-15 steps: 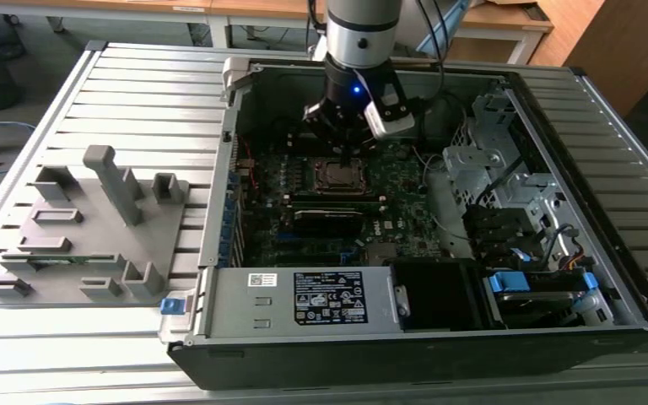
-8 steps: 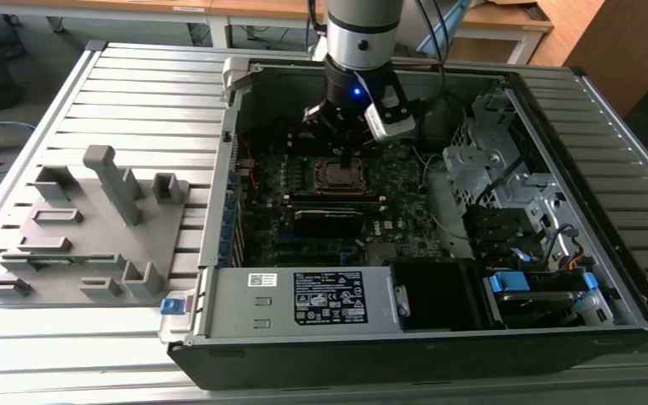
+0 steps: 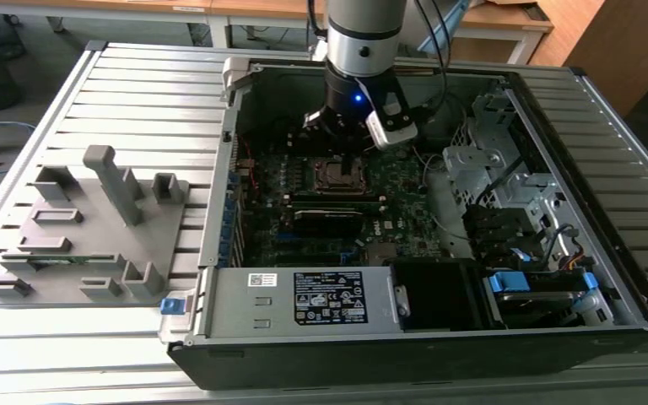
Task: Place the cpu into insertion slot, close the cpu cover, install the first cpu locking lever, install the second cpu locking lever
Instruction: 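Install the second cpu locking lever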
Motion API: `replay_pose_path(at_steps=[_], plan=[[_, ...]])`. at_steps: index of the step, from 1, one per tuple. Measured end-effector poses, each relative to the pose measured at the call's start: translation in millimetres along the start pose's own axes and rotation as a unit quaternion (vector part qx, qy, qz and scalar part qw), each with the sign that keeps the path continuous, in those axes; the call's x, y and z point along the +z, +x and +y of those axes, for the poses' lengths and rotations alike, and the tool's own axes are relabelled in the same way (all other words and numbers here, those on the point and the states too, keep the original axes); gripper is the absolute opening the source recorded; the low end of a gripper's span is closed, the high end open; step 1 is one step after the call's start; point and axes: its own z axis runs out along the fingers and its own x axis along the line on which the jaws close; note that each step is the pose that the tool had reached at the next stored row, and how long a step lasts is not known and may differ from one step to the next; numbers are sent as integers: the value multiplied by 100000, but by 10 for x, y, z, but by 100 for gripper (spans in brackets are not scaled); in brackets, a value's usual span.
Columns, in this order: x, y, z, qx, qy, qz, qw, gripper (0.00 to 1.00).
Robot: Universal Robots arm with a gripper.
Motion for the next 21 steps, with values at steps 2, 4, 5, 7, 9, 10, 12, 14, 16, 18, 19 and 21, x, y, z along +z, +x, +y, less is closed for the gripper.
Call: replay_pose_path(at_steps=[2, 4, 5, 7, 9, 10, 12, 14, 16, 18, 19, 21], plan=[[1, -2, -27, 3, -1, 0, 100000, 10], [2, -3, -44, 0, 2, -1, 100000, 10], [3, 3, -50, 11, 1, -13, 100000, 10], [7, 28, -59, -3, -10, -88, 100000, 10], [9, 55, -65, 0, -18, -163, 100000, 10], [11, 63, -66, 2, -25, -181, 100000, 10], [14, 69, -70, -3, -21, -183, 100000, 10], [18, 74, -79, -6, -8, -177, 100000, 10], [26, 79, -88, 7, -25, -184, 100000, 10], [27, 80, -88, 1, -16, -181, 100000, 10], [28, 80, -88, -3, -15, -180, 100000, 10], [28, 80, -89, -2, -15, -179, 100000, 10]])
